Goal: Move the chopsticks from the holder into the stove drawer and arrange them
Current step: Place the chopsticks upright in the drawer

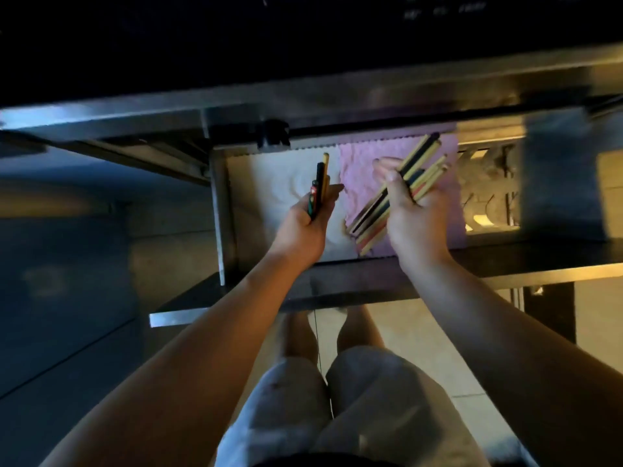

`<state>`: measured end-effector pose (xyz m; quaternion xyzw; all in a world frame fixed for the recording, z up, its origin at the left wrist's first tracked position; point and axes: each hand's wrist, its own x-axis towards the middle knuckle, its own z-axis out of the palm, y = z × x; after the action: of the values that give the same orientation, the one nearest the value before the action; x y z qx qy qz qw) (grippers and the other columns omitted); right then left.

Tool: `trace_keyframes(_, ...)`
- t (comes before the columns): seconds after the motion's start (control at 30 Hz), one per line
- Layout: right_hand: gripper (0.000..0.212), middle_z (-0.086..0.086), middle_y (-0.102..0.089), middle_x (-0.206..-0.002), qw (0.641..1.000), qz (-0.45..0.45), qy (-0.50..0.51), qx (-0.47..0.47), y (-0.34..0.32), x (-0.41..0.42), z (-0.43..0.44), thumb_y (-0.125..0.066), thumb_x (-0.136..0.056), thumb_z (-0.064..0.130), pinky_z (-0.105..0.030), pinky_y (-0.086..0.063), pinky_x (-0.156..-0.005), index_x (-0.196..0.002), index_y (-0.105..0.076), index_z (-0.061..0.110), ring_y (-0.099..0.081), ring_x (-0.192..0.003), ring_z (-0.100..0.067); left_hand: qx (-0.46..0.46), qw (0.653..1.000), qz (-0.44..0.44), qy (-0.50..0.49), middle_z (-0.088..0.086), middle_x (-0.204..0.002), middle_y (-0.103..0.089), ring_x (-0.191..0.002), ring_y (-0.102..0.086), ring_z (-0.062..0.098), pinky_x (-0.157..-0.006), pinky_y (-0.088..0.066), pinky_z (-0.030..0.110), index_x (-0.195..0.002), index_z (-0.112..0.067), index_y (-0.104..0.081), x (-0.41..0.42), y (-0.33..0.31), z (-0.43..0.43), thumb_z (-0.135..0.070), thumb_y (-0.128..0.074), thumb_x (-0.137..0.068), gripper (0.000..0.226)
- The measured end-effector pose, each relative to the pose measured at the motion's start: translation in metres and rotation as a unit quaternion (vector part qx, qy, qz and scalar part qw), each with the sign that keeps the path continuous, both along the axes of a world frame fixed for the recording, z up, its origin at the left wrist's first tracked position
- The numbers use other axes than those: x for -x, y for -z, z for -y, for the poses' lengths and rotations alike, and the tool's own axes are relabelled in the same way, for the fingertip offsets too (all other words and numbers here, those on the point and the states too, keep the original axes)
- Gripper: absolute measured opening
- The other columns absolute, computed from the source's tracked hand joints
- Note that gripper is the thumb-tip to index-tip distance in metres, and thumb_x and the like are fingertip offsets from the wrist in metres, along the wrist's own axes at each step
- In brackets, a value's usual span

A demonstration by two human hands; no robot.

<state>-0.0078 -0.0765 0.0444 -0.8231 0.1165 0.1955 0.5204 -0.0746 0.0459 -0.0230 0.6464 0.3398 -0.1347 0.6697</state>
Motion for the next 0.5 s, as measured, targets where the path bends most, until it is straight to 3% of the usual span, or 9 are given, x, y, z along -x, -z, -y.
trace_keyframes(0.07, 0.017, -0.037, -0.061, -0.098, 0.999, -0.004, -0.032, 0.002, 0.028, -0.005, 0.001, -0.051, -0.098, 0.019, -0.023, -0.058, -0.058, -0.097, -0.067, 0.016, -0.065, -0.081, -0.036, -0.004, 1.000, -0.011, -0.004, -0.005, -0.123, -0.066, -0.099, -0.061, 0.005, -0.084, -0.046, 0.015, -0.117, -0.040, -0.063, -0.003, 0.030, 0.002, -0.028, -0.050, -0.102, 0.023)
trace_keyframes(0.13, 0.017, -0.039, -0.060, -0.098, 0.998, -0.026, -0.047, 0.017, 0.056, -0.008, 0.004, -0.053, -0.096, 0.022, -0.052, -0.054, -0.078, -0.094, -0.069, 0.023, -0.061, -0.090, -0.048, -0.001, 1.000, -0.012, -0.019, -0.001, -0.121, -0.067, -0.108, -0.063, 0.011, -0.093, -0.047, 0.022, -0.117, -0.034, -0.064, -0.005, 0.054, 0.005, -0.023, -0.051, -0.102, 0.022)
trace_keyframes(0.17, 0.017, -0.037, -0.062, -0.096, 0.998, -0.040, -0.049, 0.021, 0.067, -0.012, 0.006, -0.053, -0.095, 0.024, -0.055, -0.052, -0.081, -0.093, -0.070, 0.024, -0.063, -0.092, -0.045, 0.005, 1.000, -0.010, -0.026, 0.001, -0.120, -0.067, -0.113, -0.063, 0.013, -0.097, -0.049, 0.025, -0.117, -0.028, -0.064, -0.008, 0.066, 0.006, -0.017, -0.051, -0.102, 0.023)
trace_keyframes(0.2, 0.017, -0.032, -0.065, -0.091, 0.997, -0.058, -0.049, 0.024, 0.076, -0.016, 0.007, -0.053, -0.095, 0.025, -0.048, -0.055, -0.081, -0.090, -0.070, 0.023, -0.068, -0.090, -0.035, 0.010, 0.999, -0.011, -0.032, 0.000, -0.117, -0.068, -0.115, -0.063, 0.015, -0.101, -0.049, 0.030, -0.116, -0.023, -0.064, -0.011, 0.077, 0.008, -0.012, -0.050, -0.102, 0.023)
trace_keyframes(0.23, 0.019, -0.021, -0.068, -0.081, 0.995, -0.082, -0.052, 0.024, 0.087, -0.021, 0.010, -0.053, -0.096, 0.025, -0.031, -0.059, -0.076, -0.083, -0.066, 0.023, -0.072, -0.081, -0.013, 0.011, 0.999, -0.012, -0.035, -0.002, -0.112, -0.068, -0.113, -0.064, 0.017, -0.102, -0.049, 0.036, -0.113, -0.022, -0.065, -0.013, 0.088, 0.009, -0.009, -0.050, -0.102, 0.023)
trace_keyframes(0.27, 0.023, -0.005, -0.065, -0.073, 0.992, -0.109, -0.055, 0.022, 0.096, -0.025, 0.011, -0.052, -0.098, 0.023, -0.011, -0.054, -0.065, -0.076, -0.058, 0.025, -0.067, -0.067, 0.009, 0.014, 0.999, -0.014, -0.039, -0.005, -0.107, -0.069, -0.111, -0.065, 0.018, -0.102, -0.049, 0.041, -0.110, -0.022, -0.065, -0.017, 0.095, 0.009, -0.008, -0.049, -0.101, 0.023)
trace_keyframes(0.3, 0.026, 0.008, -0.060, -0.070, 0.990, -0.123, -0.060, 0.022, 0.102, -0.029, 0.010, -0.051, -0.099, 0.020, -0.001, -0.047, -0.057, -0.073, -0.053, 0.025, -0.059, -0.055, 0.019, 0.020, 0.999, -0.018, -0.044, -0.007, -0.103, -0.069, -0.108, -0.066, 0.018, -0.101, -0.050, 0.042, -0.108, -0.021, -0.065, -0.020, 0.102, 0.009, -0.008, -0.049, -0.102, 0.022)
trace_keyframes(0.4, 0.016, 0.012, -0.069, -0.075, 0.983, -0.156, -0.092, 0.014, 0.131, -0.042, 0.006, -0.054, -0.096, 0.019, -0.017, -0.056, -0.072, -0.086, -0.066, 0.019, -0.067, -0.064, 0.007, 0.030, 0.997, -0.043, -0.051, 0.002, -0.102, -0.069, -0.102, -0.068, 0.016, -0.092, -0.056, 0.031, -0.114, -0.008, -0.064, -0.030, 0.116, 0.005, -0.010, -0.050, -0.102, 0.019)
trace_keyframes(0.5, 0.015, 0.013, -0.071, -0.068, 0.973, -0.186, -0.132, 0.042, 0.158, -0.053, -0.001, -0.060, -0.092, 0.027, -0.014, -0.053, -0.072, -0.084, -0.070, 0.018, -0.067, -0.063, 0.005, 0.024, 0.995, -0.072, -0.061, 0.010, -0.098, -0.069, -0.093, -0.069, 0.019, -0.083, -0.059, 0.029, -0.115, 0.002, -0.062, -0.038, 0.129, 0.001, -0.007, -0.052, -0.100, 0.020)
